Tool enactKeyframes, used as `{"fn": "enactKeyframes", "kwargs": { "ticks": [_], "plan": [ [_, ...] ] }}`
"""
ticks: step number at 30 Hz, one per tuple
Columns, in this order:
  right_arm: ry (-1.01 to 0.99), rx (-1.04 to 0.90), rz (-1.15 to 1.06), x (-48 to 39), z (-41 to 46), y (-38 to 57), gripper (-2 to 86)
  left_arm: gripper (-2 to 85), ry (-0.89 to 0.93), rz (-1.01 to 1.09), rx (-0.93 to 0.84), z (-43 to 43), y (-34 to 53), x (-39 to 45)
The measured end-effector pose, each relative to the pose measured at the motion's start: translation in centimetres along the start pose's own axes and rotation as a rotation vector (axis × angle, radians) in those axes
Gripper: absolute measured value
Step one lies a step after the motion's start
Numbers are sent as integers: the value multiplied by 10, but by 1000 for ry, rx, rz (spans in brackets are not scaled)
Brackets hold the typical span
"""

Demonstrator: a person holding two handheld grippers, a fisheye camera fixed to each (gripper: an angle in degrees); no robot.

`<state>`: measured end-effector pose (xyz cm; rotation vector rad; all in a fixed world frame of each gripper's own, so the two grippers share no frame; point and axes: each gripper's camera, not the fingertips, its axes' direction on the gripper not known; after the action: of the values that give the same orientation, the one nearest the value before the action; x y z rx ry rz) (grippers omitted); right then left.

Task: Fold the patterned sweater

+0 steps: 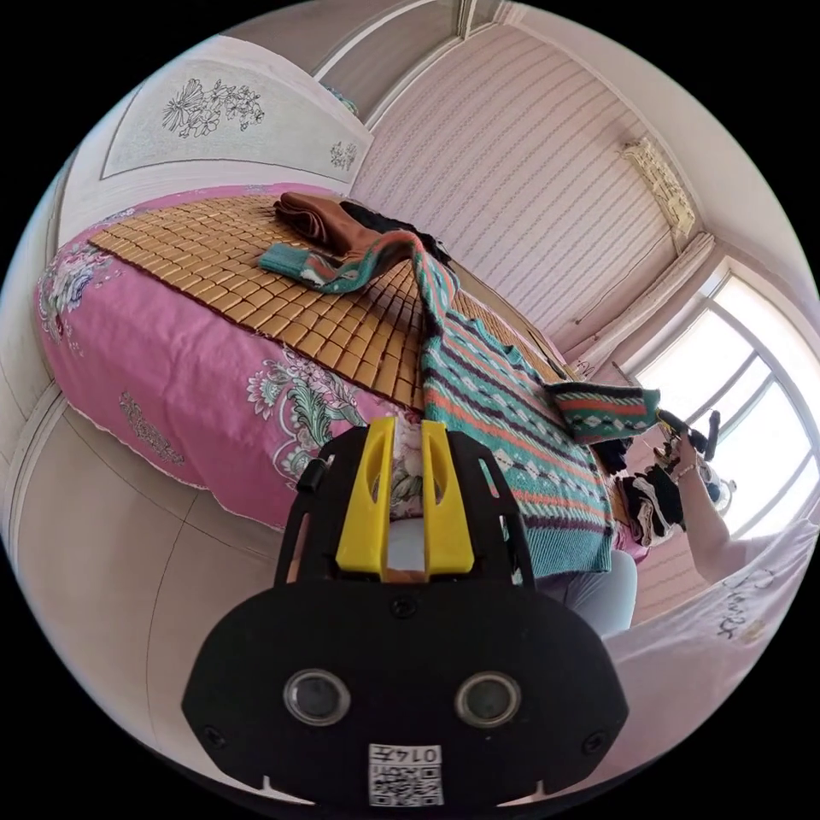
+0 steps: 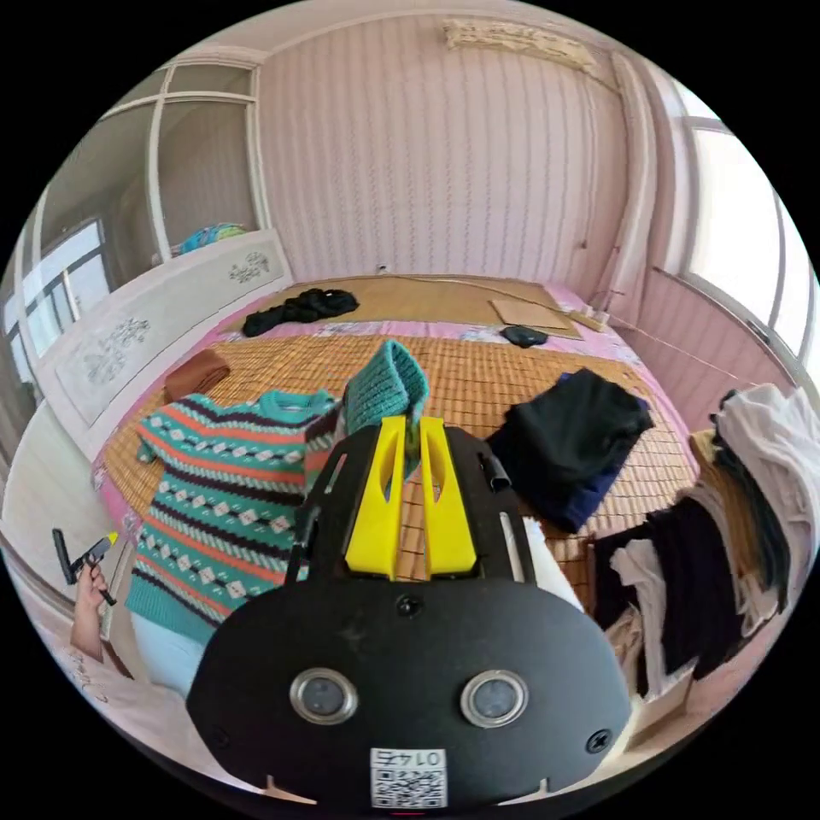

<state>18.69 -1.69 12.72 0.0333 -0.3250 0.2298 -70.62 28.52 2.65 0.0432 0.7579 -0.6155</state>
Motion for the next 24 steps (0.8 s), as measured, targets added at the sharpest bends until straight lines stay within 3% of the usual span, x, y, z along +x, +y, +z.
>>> {"fn": "enactKeyframes", "kwargs": {
  "ticks": [2, 6, 9, 13, 17, 20, 24],
  "plan": [
    [119, 67, 128, 52, -28, -5, 42, 65, 27, -4, -27, 5, -5, 3],
    [174, 100, 150, 68, -50, 12, 59, 78, 12, 20, -90, 15, -7, 14],
    [41, 18, 73, 43, -36, 52, 72, 87, 18, 22, -122, 19, -6, 18],
    [-199, -246, -16, -12, 16, 125, 88, 92, -38, 47, -68, 8, -34, 18],
    [-284, -313, -137, -74, 47, 145, 90, 104, -290, 194, 42, 1, -110, 21],
    [-399, -282, -314, -145, 65, 117, 88, 129, -550, 295, -10, 30, -163, 18],
    [-537, -246, -550, -252, 90, 73, 89, 163, -645, 361, -150, 85, -210, 6]
  ]
}}
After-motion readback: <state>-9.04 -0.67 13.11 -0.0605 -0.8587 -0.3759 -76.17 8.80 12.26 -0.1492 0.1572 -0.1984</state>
